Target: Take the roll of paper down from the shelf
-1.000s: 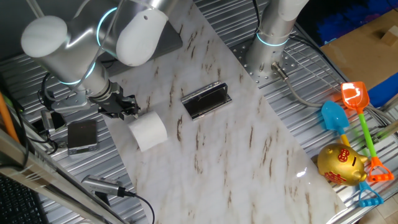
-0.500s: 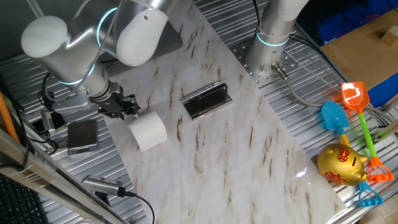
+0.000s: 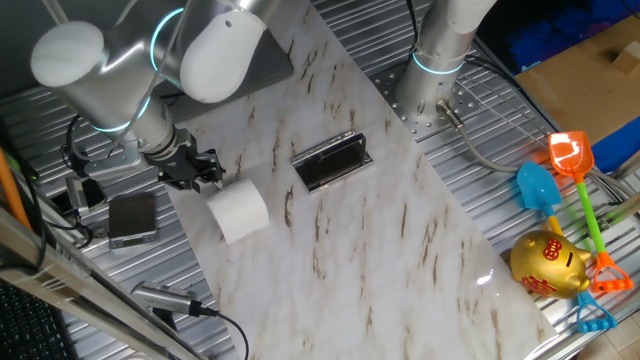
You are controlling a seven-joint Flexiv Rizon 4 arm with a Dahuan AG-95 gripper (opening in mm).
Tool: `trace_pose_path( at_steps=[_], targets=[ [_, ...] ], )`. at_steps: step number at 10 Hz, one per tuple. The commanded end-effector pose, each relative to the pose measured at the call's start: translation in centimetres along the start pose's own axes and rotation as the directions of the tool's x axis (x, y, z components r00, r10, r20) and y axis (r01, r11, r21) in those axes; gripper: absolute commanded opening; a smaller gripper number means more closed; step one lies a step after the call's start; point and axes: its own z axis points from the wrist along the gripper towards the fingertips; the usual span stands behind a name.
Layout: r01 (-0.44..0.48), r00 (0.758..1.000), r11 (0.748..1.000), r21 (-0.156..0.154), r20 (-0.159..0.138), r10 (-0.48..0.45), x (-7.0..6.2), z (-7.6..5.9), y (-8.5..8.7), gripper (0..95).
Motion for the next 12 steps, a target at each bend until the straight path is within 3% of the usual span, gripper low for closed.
trace_pose_path(
  at_steps=[1, 4, 6, 12],
  targets=[
    [0.027, 1.000, 1.000, -0.001, 0.000, -0.027, 0.0, 0.0, 0.0, 38.0],
    [0.059, 0.998, 0.998, -0.014, -0.003, -0.059, 0.0, 0.0, 0.0, 38.0],
    [0.098, 0.995, 0.994, -0.047, -0.010, -0.099, -0.4, -0.2, -0.3, 38.0],
    [0.124, 0.992, 0.990, -0.069, 0.030, -0.122, -2.1, 0.1, -0.1, 38.0]
  ],
)
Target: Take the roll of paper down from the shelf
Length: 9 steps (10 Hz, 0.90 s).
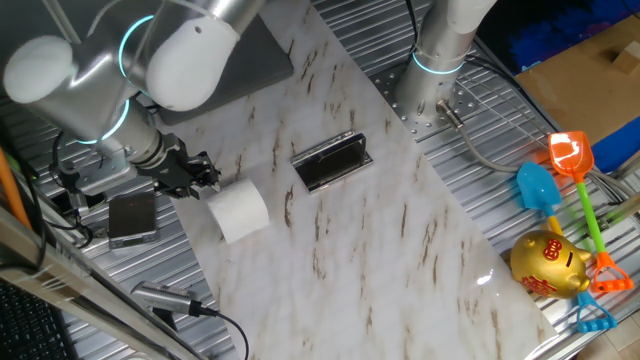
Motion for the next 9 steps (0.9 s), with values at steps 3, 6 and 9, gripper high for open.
trace_pose_path(
  at_steps=[3, 6, 9],
  targets=[
    [0.019, 1.000, 1.000, -0.002, 0.007, -0.019, -0.9, 0.6, 0.3, 38.0],
    [0.030, 0.999, 1.000, -0.002, 0.014, -0.030, -0.9, 1.2, 0.2, 38.0],
    [0.047, 0.999, 0.999, -0.004, 0.027, -0.047, -0.9, 1.5, 0.1, 38.0]
  ],
)
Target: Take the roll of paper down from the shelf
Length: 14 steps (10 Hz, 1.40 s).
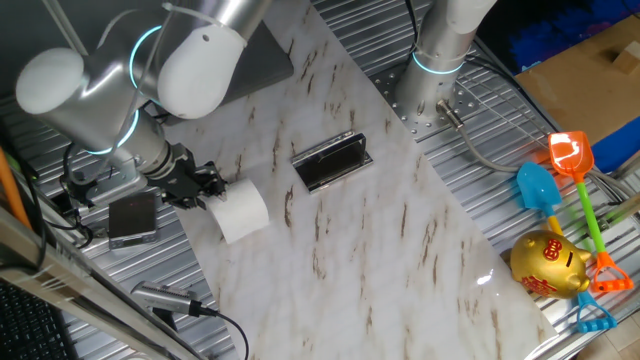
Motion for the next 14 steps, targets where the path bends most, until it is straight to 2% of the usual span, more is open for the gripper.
trace_pose_path(
  at_steps=[1, 8, 9, 14],
  targets=[
    [0.005, 1.000, 1.000, 0.001, 0.003, -0.005, -0.1, 0.2, 0.1, 57.0],
    [0.014, 1.000, 1.000, 0.009, 0.015, -0.015, -0.1, 1.2, 0.3, 57.0],
    [0.010, 1.000, 1.000, 0.012, 0.017, -0.010, -0.1, 1.5, 0.5, 38.0],
    [0.014, 1.000, 1.000, 0.021, 0.015, -0.014, 0.0, 1.9, 0.7, 38.0]
  ],
)
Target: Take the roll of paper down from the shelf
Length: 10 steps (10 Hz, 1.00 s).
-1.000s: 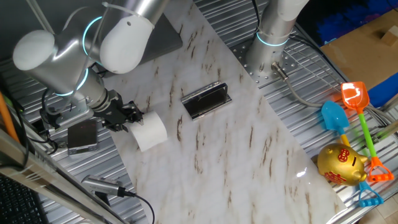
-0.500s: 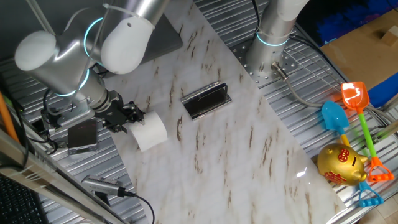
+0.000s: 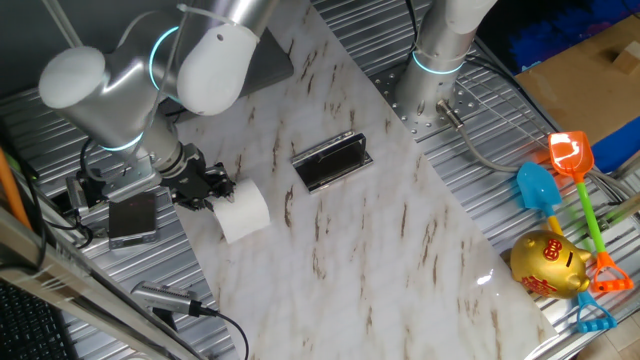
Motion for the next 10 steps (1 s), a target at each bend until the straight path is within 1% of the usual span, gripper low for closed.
trace_pose_path(
  at_steps=[1, 3, 4, 8, 10],
  targets=[
    [-0.001, 1.000, 1.000, 0.004, -0.003, 0.001, -0.03, 0.08, -0.03, 38.0],
    [-0.007, 1.000, 1.000, 0.014, -0.004, 0.007, -0.06, 0.11, -0.02, 0.0],
    [-0.008, 1.000, 1.000, 0.020, -0.007, 0.008, -0.06, 0.12, -0.01, 0.0],
    [-0.009, 1.000, 0.998, 0.056, -0.006, 0.009, -0.03, 0.17, 0.03, 0.0],
    [-0.011, 1.000, 0.998, 0.064, -0.006, 0.011, 0.02, 0.22, 0.08, 0.0]
  ],
)
